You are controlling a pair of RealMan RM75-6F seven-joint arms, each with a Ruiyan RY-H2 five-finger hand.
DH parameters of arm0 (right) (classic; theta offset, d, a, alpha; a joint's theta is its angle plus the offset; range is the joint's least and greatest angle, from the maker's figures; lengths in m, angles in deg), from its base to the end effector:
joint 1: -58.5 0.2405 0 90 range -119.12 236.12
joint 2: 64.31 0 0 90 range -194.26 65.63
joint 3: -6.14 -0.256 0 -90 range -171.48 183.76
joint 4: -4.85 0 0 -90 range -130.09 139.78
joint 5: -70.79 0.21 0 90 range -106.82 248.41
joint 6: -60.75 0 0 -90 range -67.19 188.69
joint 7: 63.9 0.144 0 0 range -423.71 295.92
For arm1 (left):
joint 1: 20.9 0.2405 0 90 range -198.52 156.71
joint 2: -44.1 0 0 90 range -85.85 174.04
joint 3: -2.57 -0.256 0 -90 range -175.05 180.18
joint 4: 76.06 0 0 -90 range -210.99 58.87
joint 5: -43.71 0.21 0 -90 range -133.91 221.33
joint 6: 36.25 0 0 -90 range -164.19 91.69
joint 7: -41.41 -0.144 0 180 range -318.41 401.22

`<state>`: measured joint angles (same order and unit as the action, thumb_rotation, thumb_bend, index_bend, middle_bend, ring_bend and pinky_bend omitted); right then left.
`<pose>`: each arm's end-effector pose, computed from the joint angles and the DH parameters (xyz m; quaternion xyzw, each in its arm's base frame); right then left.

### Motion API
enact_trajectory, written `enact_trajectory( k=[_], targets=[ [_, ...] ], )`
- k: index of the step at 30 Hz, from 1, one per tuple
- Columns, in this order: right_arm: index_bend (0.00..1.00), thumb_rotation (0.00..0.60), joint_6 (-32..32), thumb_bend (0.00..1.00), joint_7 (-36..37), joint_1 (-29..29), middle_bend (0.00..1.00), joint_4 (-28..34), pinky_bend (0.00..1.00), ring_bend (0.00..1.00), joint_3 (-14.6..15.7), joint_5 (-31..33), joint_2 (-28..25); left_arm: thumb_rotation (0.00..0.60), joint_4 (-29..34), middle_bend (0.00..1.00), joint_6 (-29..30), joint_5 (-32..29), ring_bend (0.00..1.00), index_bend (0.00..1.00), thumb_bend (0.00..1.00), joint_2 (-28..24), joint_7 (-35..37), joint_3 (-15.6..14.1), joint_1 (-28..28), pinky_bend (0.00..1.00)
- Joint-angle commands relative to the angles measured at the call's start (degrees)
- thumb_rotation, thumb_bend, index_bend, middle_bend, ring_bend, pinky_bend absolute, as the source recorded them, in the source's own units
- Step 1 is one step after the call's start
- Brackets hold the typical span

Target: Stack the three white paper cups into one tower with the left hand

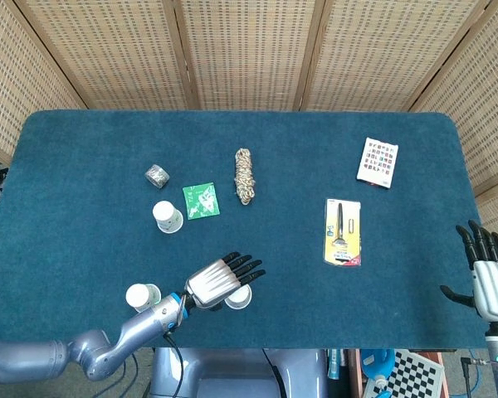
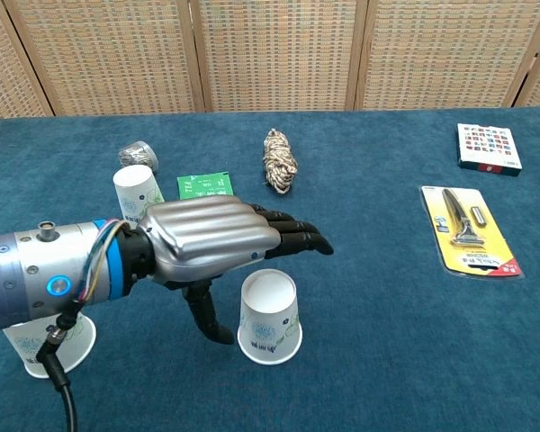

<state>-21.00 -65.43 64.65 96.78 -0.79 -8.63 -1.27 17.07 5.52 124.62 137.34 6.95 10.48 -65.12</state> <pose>-0.3212 -0.2026 0.1752 0.5678 -0.3890 0.3700 0.6240 -0.0735 0.2634 -0.0751 -0.8909 -0.1842 -0.3351 0.2450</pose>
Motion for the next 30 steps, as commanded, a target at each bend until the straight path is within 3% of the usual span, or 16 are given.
enact_trajectory(
  k=[1,4,9,23,30],
  targets=[
    [0.0,0.6,-0.01,0.0,0.39,0.0,0.0,-0.16,0.0,0.0,-0.1,0.08,-0.05,0.6,-1.64,0.22,1.17,-0.6,0.22,0.2,0.14,1.68,-0.74,-0.27,-0.67,0.26],
    [0.0,0.6,-0.04,0.0,1.11,-0.03,0.0,-0.38,0.0,0.0,-0.2,0.13,-0.12,0.6,-2.61,0.32,1.88,-1.18,0.3,0.29,0.14,2.5,-0.37,-0.7,-1.06,0.32],
    [0.0,0.6,0.24,0.0,1.36,0.04,0.0,-0.49,0.0,0.0,-0.15,0.18,-0.18,0.6,-2.29,0.38,3.54,-1.22,0.36,0.36,0.14,2.55,0.53,-1.1,-1.4,0.36],
    [0.0,0.6,0.31,0.0,0.76,0.13,0.0,-0.09,0.0,0.0,-0.01,0.05,-0.15,0.6,-1.68,0.48,5.88,-2.03,0.44,0.47,0.14,2.0,2.48,-2.09,-2.08,0.4],
    [0.0,0.6,0.37,0.0,1.04,0.09,0.0,-0.23,0.0,0.0,-0.03,0.2,-0.25,0.6,-0.66,0.48,8.08,-1.44,0.44,0.48,0.14,1.21,2.75,-1.92,-2.31,0.4]
  ],
)
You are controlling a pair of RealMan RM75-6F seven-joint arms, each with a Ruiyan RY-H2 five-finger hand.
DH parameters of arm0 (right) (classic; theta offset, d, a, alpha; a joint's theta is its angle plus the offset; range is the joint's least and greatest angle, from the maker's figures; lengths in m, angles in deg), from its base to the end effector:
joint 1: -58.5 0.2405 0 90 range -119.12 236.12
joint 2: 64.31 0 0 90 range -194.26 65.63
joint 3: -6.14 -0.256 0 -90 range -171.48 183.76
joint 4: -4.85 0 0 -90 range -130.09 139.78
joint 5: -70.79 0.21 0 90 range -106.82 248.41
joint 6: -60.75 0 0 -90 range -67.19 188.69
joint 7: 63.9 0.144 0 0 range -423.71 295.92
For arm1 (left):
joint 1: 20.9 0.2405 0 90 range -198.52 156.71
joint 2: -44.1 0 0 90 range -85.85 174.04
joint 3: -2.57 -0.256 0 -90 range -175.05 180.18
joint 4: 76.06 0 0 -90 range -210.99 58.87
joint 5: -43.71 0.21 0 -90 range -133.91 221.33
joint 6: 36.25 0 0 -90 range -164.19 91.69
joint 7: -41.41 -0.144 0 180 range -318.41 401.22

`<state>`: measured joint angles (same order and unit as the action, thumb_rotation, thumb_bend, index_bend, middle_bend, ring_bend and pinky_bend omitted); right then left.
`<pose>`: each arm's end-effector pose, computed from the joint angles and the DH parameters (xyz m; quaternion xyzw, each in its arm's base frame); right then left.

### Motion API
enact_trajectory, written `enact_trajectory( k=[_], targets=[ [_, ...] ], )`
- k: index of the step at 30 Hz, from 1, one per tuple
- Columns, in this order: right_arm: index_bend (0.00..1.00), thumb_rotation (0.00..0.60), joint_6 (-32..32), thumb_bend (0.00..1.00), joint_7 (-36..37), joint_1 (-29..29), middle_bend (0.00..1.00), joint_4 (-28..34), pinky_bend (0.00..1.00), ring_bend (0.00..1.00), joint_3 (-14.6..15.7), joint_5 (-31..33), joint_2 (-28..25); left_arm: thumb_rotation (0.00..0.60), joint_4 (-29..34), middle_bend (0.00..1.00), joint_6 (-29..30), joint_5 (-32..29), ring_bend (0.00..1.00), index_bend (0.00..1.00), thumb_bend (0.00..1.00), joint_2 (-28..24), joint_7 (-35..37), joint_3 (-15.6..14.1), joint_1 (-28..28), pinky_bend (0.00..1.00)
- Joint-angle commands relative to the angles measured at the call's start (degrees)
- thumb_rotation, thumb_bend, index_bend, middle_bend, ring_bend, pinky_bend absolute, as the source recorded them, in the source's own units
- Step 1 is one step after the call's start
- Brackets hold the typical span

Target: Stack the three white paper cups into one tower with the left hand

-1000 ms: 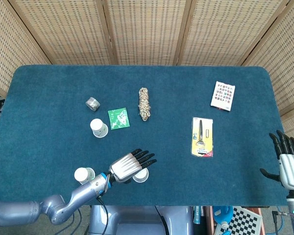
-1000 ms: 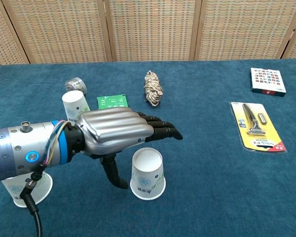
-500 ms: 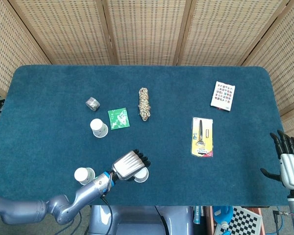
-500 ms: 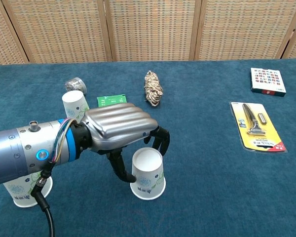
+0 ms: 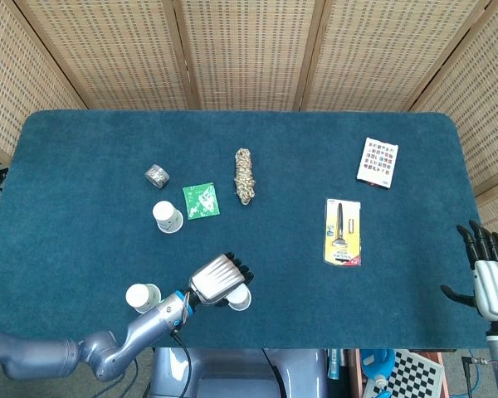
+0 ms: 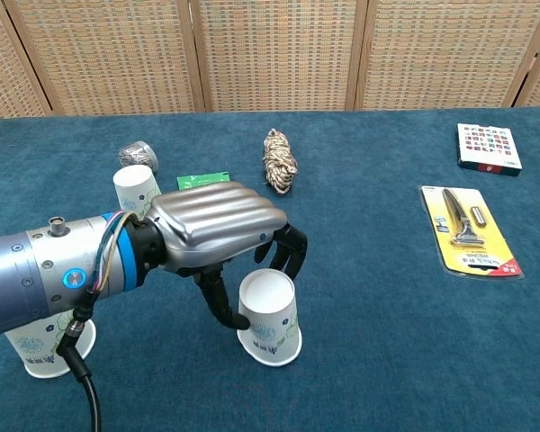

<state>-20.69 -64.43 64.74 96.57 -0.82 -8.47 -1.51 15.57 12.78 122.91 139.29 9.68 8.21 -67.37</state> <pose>-0.3225 -0.2033 0.1766 0.5658 -0.3932 0.3721 0.6220 -0.0666 0.2679 -0.0754 -0.8687 -0.2036 -0.3687 0.2609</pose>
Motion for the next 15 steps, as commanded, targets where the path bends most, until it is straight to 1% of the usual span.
enact_trajectory(
  k=[1,5,9,12,13,15],
  targets=[
    [0.0,0.6,0.1,0.0,0.06,0.02,0.0,-0.03,0.0,0.0,0.0,0.06,-0.02,0.6,1.46,0.48,1.27,0.28,0.44,0.48,0.14,-1.26,-0.03,0.63,-0.06,0.4],
    [0.0,0.6,0.21,0.0,0.06,0.07,0.0,-0.04,0.0,0.0,0.05,0.04,-0.03,0.6,5.31,0.48,3.44,-0.69,0.44,0.48,0.14,-4.86,-1.17,2.66,0.06,0.4],
    [0.0,0.6,0.2,0.0,-0.16,0.09,0.0,0.04,0.0,0.0,0.13,-0.07,0.0,0.6,7.59,0.48,6.56,-3.71,0.44,0.48,0.14,-9.77,-4.8,5.86,0.44,0.4],
    [0.0,0.6,0.22,0.0,-0.29,0.1,0.0,0.07,0.0,0.0,0.16,-0.07,0.07,0.6,8.35,0.48,7.73,-6.08,0.44,0.48,0.14,-12.33,-4.3,7.57,0.89,0.4],
    [0.0,0.6,0.27,0.0,-0.4,0.14,0.0,0.07,0.0,0.0,0.16,-0.06,0.11,0.6,8.06,0.48,8.96,-7.43,0.44,0.48,0.14,-14.04,-3.21,8.94,1.48,0.4],
    [0.0,0.6,0.35,0.0,-0.58,0.18,0.0,0.11,0.0,0.0,0.18,-0.03,0.17,0.6,7.63,0.48,9.39,-8.75,0.44,0.48,0.14,-15.88,-1.38,9.95,1.92,0.4]
  ],
)
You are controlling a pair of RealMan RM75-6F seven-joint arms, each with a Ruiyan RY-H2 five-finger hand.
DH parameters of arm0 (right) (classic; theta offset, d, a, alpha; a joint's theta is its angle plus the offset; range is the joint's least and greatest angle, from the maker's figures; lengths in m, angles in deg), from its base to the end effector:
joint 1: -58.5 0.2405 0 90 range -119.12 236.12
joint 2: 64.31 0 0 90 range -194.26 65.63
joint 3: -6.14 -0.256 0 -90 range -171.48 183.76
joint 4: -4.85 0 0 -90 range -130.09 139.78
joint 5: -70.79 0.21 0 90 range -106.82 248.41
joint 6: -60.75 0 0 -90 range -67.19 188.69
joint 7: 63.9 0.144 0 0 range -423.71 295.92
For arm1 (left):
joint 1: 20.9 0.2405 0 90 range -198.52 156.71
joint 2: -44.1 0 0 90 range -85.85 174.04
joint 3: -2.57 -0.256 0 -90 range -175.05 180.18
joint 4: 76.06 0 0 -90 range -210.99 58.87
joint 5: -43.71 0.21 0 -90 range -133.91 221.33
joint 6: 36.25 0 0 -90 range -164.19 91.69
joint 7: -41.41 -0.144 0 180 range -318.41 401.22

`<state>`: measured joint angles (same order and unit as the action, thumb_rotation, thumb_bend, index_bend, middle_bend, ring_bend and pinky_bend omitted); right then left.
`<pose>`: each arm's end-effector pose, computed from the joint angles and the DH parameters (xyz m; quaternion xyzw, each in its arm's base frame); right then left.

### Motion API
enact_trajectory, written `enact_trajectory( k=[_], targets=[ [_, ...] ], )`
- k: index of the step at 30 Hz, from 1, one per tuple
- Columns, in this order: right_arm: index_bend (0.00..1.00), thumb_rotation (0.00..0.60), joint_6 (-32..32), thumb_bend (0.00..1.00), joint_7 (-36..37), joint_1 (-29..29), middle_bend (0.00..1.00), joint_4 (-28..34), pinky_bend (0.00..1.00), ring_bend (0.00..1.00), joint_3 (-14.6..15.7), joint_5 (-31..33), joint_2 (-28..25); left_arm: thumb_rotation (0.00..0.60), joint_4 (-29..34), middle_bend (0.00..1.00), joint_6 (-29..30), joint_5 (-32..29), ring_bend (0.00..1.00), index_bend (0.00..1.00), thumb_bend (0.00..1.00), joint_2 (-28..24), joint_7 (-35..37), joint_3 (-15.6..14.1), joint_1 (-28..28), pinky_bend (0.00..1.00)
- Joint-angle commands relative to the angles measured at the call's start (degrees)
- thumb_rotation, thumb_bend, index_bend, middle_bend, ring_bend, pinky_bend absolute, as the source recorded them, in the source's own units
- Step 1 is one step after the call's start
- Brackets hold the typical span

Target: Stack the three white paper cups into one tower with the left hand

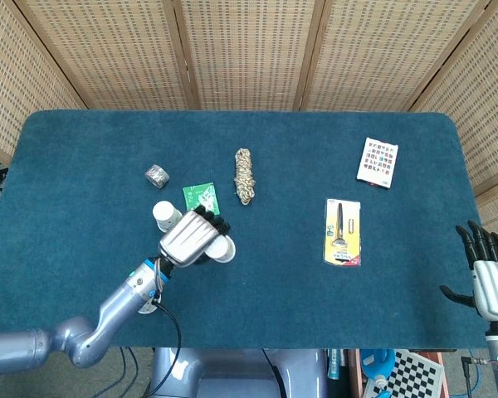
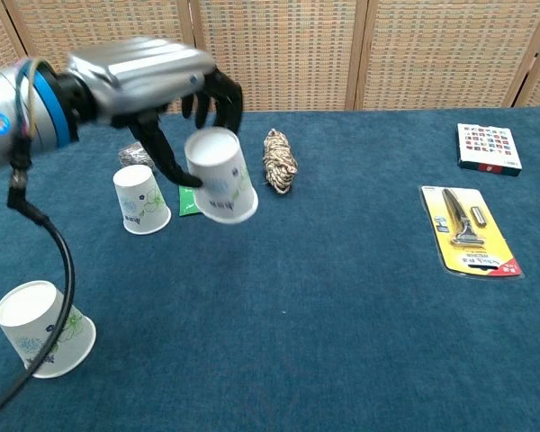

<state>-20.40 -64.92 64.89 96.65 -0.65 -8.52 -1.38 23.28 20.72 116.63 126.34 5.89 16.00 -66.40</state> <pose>-0.3220 -0.2035 0.1745 0.5693 -0.3933 0.3689 0.6206 -0.0656 0.3231 0.0201 -0.7993 -0.1923 -0.4127 0.3923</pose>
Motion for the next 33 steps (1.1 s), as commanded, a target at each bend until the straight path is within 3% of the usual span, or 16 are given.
enact_trajectory(
  k=[1,9,16,33],
  targets=[
    [0.0,0.6,0.13,0.0,-0.15,0.05,0.0,0.06,0.0,0.0,0.04,0.07,0.1,0.6,-0.79,0.48,1.71,-3.9,0.44,0.48,0.14,-4.11,3.81,2.85,1.4,0.4],
    [0.0,0.6,0.9,0.0,-1.12,0.41,0.0,0.11,0.0,0.0,0.15,0.47,0.49,0.6,-6.47,0.47,-1.99,-11.59,0.44,0.48,0.14,-7.05,9.5,2.37,2.19,0.4],
    [0.0,0.6,1.21,0.0,-1.91,0.58,0.0,-0.06,0.0,0.0,0.09,0.98,0.84,0.6,-13.17,0.46,-2.49,-10.59,0.43,0.48,0.14,-4.99,15.56,1.7,2.11,0.4],
    [0.0,0.6,1.63,0.0,-2.17,0.72,0.0,-0.39,0.0,0.0,0.1,1.51,1.11,0.6,-14.01,0.45,-2.89,-12.15,0.42,0.48,0.14,-5.48,15.73,0.02,1.62,0.38]
  ],
)
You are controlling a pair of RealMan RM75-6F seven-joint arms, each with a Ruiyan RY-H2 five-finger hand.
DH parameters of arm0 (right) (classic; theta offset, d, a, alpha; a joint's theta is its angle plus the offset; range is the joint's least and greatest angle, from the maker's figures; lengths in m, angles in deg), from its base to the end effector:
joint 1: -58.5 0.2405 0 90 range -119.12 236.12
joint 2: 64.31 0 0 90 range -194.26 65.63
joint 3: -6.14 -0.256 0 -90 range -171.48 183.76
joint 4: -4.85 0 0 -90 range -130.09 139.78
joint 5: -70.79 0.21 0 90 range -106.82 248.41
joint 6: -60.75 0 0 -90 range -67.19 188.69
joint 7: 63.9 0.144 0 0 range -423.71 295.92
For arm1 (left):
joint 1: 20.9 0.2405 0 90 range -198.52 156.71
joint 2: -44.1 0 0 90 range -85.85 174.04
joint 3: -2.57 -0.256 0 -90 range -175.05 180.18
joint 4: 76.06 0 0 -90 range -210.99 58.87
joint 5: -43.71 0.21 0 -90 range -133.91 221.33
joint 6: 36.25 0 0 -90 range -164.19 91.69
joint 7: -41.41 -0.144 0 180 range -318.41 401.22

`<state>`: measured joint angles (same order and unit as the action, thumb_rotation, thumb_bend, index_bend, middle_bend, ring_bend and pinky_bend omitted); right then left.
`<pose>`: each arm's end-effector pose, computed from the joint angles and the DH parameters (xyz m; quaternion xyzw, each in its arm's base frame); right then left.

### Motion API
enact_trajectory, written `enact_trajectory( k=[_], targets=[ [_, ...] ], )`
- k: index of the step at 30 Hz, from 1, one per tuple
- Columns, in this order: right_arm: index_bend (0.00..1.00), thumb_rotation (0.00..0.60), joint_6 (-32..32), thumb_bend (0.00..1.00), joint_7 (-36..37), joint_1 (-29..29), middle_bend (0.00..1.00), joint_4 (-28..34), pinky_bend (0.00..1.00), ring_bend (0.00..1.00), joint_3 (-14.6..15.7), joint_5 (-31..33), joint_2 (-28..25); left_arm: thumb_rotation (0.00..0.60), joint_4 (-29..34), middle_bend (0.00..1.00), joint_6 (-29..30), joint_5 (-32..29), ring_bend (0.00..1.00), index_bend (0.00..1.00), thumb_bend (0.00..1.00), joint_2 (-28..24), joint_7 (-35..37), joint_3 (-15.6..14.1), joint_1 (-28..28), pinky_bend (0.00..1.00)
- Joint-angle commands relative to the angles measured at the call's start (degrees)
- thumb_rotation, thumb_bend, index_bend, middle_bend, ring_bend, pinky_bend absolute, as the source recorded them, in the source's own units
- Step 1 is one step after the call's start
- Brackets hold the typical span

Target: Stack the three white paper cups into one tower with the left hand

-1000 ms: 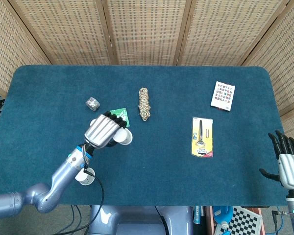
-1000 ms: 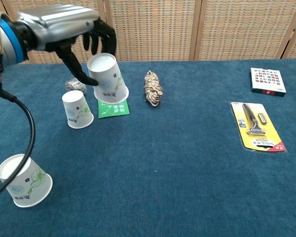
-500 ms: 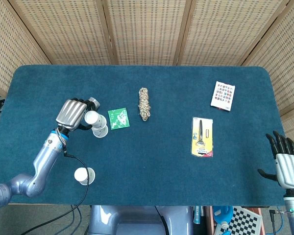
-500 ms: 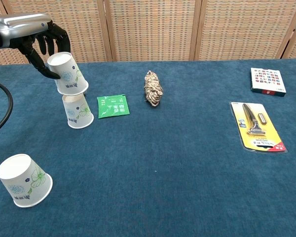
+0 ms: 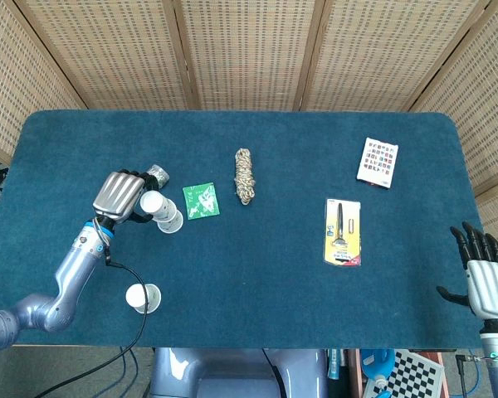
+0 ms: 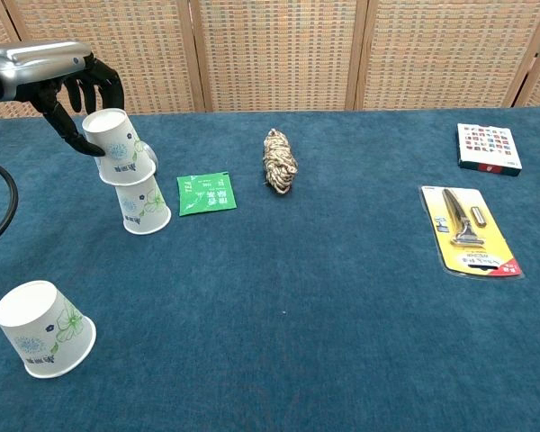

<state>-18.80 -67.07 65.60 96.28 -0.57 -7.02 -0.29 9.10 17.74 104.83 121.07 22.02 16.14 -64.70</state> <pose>-0.3246 -0.2068 0.1663 0.5741 -0.3984 0.3520 0.6228 -0.1632 0.3878 0.0662 -0.7216 -0.3326 -0.3615 0.4878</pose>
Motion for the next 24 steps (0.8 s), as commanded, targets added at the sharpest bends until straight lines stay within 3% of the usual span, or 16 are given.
enact_trajectory(
  k=[1,6,9,12,15,18,24],
  targets=[
    [0.0,0.6,0.09,0.0,-0.03,0.03,0.0,-0.05,0.0,0.0,0.02,0.05,0.04,0.6,0.17,0.45,0.25,-0.53,0.42,0.48,0.14,-0.3,-0.68,-0.19,-0.11,0.38],
    [0.0,0.6,0.32,0.0,-0.23,0.12,0.0,-0.15,0.0,0.0,0.02,0.28,0.15,0.6,0.08,0.41,-0.11,-1.2,0.37,0.47,0.14,-0.21,-0.49,-0.47,-0.36,0.37],
    [0.0,0.6,0.28,0.0,-0.41,0.13,0.0,-0.13,0.0,0.0,0.0,0.33,0.21,0.6,0.23,0.31,-0.84,-1.66,0.29,0.38,0.14,-0.28,-0.03,-0.67,-0.52,0.34],
    [0.0,0.6,0.22,0.0,-0.51,0.11,0.0,-0.11,0.0,0.0,0.02,0.32,0.23,0.6,0.68,0.15,-1.77,-2.51,0.16,0.23,0.14,-0.61,0.17,-0.77,-0.73,0.28],
    [0.0,0.6,0.16,0.0,-0.53,0.09,0.0,-0.13,0.0,0.0,0.0,0.36,0.23,0.6,1.04,0.01,-1.95,-2.88,0.02,0.04,0.14,-0.85,0.34,-0.77,-0.89,0.16],
    [0.0,0.6,0.17,0.0,-0.45,0.06,0.0,-0.14,0.0,0.0,0.01,0.41,0.2,0.6,1.56,0.0,-1.65,-2.29,0.0,0.0,0.14,-1.22,1.1,-0.87,-0.75,0.04],
    [0.0,0.6,0.33,0.0,-0.09,0.07,0.0,-0.06,0.0,0.0,0.02,0.43,0.0,0.6,8.12,0.0,1.11,6.95,0.0,0.0,0.14,-6.0,7.0,-2.85,2.07,0.01]
  ],
)
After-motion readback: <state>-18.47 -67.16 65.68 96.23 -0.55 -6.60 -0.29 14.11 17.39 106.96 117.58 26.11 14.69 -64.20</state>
